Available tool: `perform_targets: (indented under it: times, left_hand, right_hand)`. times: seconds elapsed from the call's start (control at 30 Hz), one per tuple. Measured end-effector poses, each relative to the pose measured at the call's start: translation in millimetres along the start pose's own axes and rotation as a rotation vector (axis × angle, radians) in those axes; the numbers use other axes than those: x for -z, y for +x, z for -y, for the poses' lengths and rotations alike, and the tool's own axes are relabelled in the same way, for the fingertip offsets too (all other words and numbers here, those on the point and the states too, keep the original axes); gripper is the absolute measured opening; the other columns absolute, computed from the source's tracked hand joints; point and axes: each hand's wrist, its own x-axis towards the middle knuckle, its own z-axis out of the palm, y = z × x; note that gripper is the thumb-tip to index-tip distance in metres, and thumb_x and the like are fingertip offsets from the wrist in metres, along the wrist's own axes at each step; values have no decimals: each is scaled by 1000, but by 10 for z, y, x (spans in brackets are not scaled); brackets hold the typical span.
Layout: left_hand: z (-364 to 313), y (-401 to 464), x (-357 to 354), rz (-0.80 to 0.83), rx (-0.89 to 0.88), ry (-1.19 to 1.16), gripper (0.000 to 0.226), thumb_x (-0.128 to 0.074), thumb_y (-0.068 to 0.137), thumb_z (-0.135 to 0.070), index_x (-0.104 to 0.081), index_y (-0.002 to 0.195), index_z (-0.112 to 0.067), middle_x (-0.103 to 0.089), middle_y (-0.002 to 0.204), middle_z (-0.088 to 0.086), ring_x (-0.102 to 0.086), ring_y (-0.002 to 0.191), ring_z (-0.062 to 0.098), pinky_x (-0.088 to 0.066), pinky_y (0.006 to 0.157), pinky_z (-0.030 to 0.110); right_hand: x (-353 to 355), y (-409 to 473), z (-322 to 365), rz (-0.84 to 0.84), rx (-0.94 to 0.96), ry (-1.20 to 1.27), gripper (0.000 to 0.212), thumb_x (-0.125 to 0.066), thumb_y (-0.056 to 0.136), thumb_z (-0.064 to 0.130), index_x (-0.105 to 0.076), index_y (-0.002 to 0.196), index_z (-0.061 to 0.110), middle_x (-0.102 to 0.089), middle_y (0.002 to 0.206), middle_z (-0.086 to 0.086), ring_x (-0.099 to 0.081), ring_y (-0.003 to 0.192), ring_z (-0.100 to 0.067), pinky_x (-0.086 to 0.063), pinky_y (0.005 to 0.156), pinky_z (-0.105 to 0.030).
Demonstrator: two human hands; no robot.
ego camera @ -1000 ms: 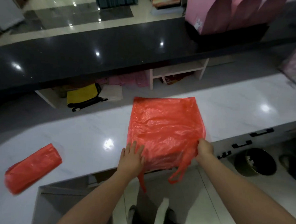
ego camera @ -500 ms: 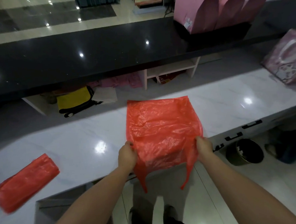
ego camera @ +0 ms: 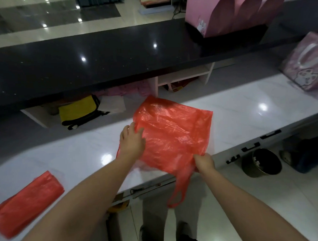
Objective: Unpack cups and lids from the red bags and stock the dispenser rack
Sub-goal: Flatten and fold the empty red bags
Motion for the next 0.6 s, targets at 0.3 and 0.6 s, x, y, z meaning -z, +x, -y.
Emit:
perform_targets:
  times: [0.3,0.6]
  left_hand:
    - [134,-707,-478,198,-28,10,49,-27,107,-44,-34,153,-31,-11,168,11,-4,154,35,-7,124,56]
    - [416,-1201,-674,230,-40,-26,51,-22,102,-49,-35,147,-29,-30,158,9,-23,148,35,-17,121,52]
  right_hand:
    - [-705,-457,-51,482,-288,159,20,-60,96,29,-64,103,11,-74,75,-11,-69,65,-29,-56,58,-34]
    - [-626,-303,211,409,464,-784,52,-42,99,47,-67,75,8,-71,64,-7,-70,62,-26,-54,62,-32]
